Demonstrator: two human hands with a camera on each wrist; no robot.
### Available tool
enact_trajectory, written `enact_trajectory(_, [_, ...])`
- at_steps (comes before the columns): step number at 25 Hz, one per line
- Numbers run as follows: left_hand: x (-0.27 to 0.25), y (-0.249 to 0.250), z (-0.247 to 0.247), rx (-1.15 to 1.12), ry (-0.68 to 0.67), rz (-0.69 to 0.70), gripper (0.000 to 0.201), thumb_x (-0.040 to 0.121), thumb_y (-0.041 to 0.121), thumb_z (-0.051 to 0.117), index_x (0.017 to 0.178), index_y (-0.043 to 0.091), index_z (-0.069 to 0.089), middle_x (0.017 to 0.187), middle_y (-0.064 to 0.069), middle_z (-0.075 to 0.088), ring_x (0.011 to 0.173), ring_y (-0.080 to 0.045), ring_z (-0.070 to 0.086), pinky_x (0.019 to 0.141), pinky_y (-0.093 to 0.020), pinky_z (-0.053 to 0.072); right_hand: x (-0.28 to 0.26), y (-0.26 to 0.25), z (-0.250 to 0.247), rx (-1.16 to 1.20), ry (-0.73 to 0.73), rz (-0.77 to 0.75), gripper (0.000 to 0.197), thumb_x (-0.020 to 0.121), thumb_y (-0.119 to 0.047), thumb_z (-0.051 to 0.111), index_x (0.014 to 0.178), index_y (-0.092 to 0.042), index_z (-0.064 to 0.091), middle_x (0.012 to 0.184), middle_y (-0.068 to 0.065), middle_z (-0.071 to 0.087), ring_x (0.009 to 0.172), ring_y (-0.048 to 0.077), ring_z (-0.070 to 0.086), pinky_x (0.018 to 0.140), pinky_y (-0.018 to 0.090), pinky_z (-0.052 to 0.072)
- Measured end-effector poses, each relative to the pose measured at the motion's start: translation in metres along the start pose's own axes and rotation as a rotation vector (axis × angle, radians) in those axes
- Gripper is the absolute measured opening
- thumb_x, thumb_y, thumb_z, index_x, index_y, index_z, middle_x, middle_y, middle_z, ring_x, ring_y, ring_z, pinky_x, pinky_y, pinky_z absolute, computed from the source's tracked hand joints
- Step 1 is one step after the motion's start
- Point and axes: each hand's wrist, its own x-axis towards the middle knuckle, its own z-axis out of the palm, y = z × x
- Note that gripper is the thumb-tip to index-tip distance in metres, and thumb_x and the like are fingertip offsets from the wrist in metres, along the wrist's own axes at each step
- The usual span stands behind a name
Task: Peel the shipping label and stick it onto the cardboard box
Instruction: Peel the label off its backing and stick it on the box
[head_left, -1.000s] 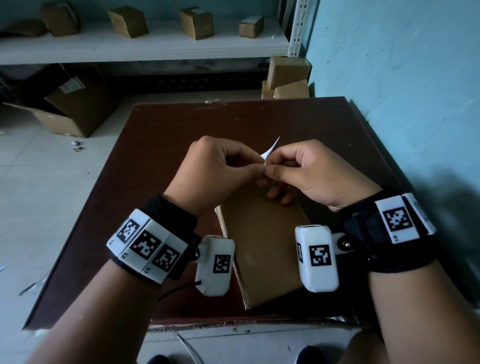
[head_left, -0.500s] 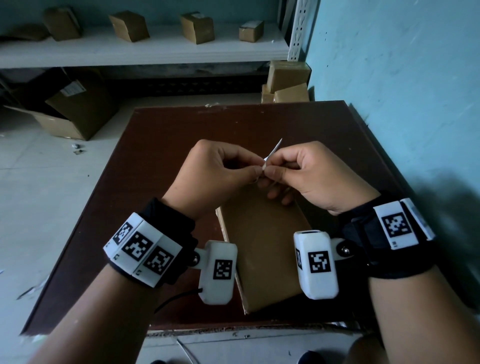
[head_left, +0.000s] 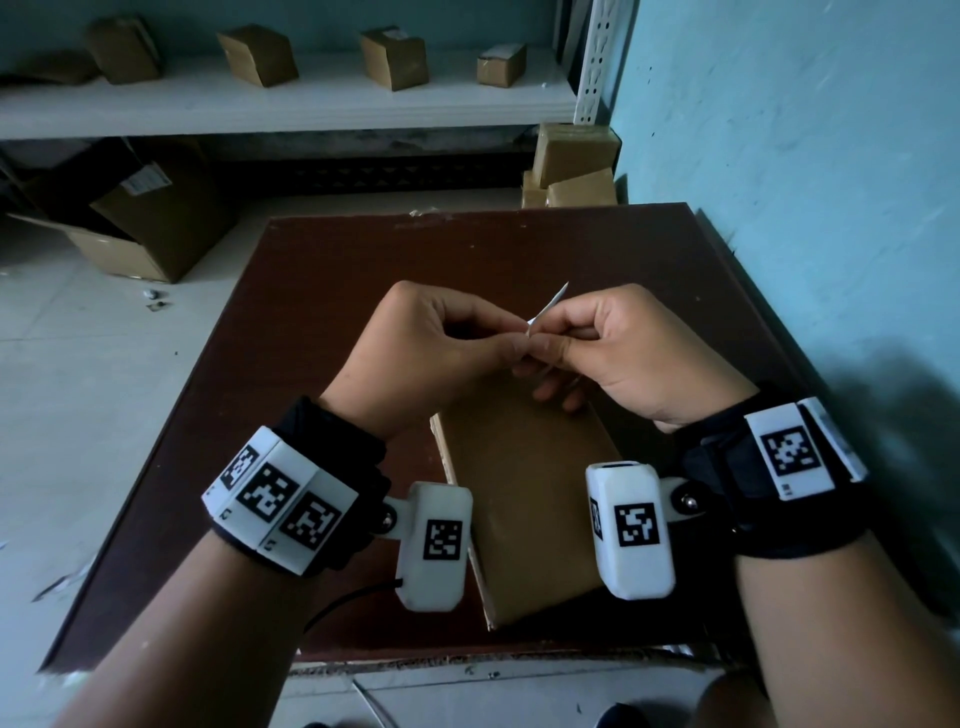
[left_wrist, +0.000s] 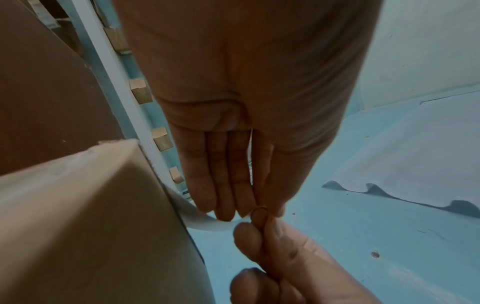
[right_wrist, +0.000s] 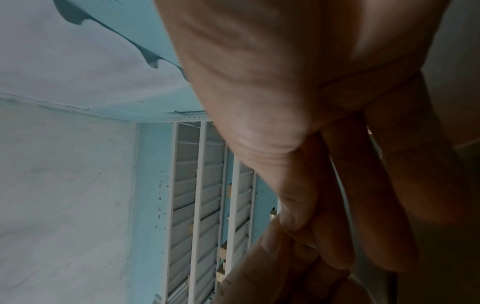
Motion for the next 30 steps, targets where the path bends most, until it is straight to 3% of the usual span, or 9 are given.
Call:
enact_trajectory(3, [-0.0009, 0.0010, 0.0004, 0.023, -0.005, 0.005, 0.011, 0.082, 0.023, 0.078, 0.091, 0.016, 0.080, 0.082, 0.004, 0.078, 0.080, -0.008, 0.073, 0.079, -0.035, 0.061, -0.0009, -0.0008, -0.0003, -0.038, -0.004, 0.008, 0.010, 0.094, -0.017, 0.066, 0.093, -0.011, 0.073, 0.081, 0.003, 0.078, 0.068, 0.017, 0.074, 0.053, 0.026, 0.056])
enact_trajectory(12, [0.0013, -0.0019, -0.0014, -0.008, -0.040, -0.026, 0.010, 0.089, 0.015, 0.071, 0.096, 0.014, 0.079, 0.086, -0.001, 0.078, 0.086, -0.019, 0.074, 0.083, -0.047, 0.059, -0.0006, -0.0010, -0.0003, -0.031, 0.001, 0.045, 0.013, 0.096, -0.013, 0.062, 0.096, -0.006, 0.073, 0.083, 0.006, 0.078, 0.070, 0.019, 0.073, 0.054, 0.029, 0.056])
enact_trajectory(20, [0.0004, -0.0007, 0.0010, 0.021, 0.008, 0.038, 0.006, 0.086, 0.017, 0.074, 0.090, 0.016, 0.079, 0.078, 0.004, 0.077, 0.077, -0.013, 0.074, 0.076, -0.043, 0.061, -0.0032, -0.0026, -0.0011, 0.011, -0.012, 0.024, 0.014, 0.096, -0.019, 0.062, 0.092, -0.013, 0.074, 0.087, 0.006, 0.078, 0.073, 0.021, 0.074, 0.054, 0.030, 0.056])
enact_trajectory(25, [0.0024, -0.0039, 0.0009, -0.003, 0.003, 0.008, 0.009, 0.089, 0.012, 0.071, 0.091, 0.015, 0.079, 0.079, 0.003, 0.077, 0.078, -0.014, 0.074, 0.079, -0.044, 0.061, -0.0004, 0.0001, -0.0012, -0.004, -0.010, 0.030, 0.015, 0.097, -0.017, 0.061, 0.094, -0.012, 0.074, 0.086, 0.005, 0.078, 0.072, 0.020, 0.074, 0.054, 0.031, 0.056])
enact_trajectory(30, [0.0008, -0.0024, 0.0017, -0.020, -0.006, 0.007, 0.006, 0.086, 0.019, 0.074, 0.090, 0.017, 0.079, 0.080, 0.003, 0.077, 0.079, -0.014, 0.074, 0.079, -0.043, 0.061, 0.0015, 0.0031, -0.0009, -0.039, -0.030, 0.015, 0.014, 0.099, -0.017, 0.059, 0.096, -0.011, 0.072, 0.086, 0.002, 0.078, 0.071, 0.017, 0.074, 0.054, 0.030, 0.057])
